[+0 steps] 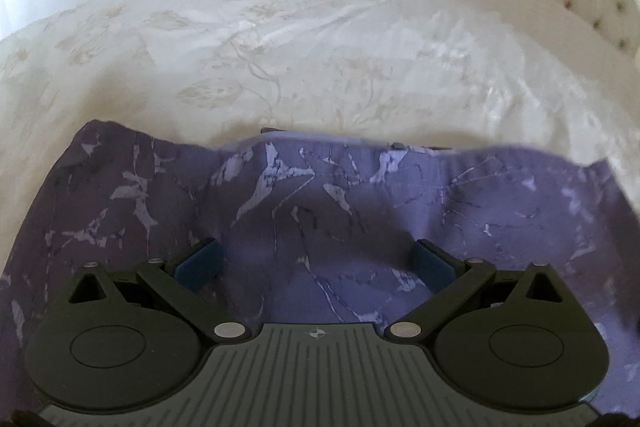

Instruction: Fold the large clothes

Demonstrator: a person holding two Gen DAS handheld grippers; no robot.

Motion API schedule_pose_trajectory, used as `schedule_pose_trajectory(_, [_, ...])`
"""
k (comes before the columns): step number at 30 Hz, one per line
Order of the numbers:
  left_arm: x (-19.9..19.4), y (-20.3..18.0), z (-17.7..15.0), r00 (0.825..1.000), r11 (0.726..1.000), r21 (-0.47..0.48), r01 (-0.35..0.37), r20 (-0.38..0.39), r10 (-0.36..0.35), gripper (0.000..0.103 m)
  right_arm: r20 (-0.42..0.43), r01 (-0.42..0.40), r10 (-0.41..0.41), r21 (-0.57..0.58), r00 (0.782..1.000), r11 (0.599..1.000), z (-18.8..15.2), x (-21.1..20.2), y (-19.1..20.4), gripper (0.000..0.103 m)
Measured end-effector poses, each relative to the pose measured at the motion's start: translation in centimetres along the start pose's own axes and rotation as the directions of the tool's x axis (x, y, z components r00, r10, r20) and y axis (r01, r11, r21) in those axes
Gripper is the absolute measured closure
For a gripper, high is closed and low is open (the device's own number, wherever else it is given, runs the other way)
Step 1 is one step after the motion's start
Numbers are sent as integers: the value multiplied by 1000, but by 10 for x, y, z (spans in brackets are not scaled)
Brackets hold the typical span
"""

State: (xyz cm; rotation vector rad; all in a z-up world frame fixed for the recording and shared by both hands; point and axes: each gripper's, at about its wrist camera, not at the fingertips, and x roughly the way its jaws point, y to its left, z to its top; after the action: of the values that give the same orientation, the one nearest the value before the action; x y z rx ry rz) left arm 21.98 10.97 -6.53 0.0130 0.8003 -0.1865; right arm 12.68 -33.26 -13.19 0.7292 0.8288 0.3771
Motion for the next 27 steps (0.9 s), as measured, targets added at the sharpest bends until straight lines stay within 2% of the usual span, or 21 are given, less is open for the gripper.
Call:
schedule_pose_trajectory(4, [8, 4, 1, 1000, 1000, -17, 1, -10, -1, 0, 3, 2, -2, -3, 1000, 1000, -1, 2, 1, 0])
schedule_pose_trajectory(18, [19, 0, 1, 1000, 1000, 13, -18, -9, 19, 0, 8, -2, 2, 3, 1000, 1000, -1, 4, 0, 0])
schedule_pose_trajectory(23, [19, 0, 1, 1000, 1000, 17, -21, -8, 21, 0, 11, -29, 28, 36, 1000, 999, 5, 3, -6, 0])
schedule_pose_trajectory(27, [19, -1, 1, 1000, 1000, 18, -23, -7, 23, 0, 20, -80, 79, 103, 997, 991, 13, 5, -15, 0])
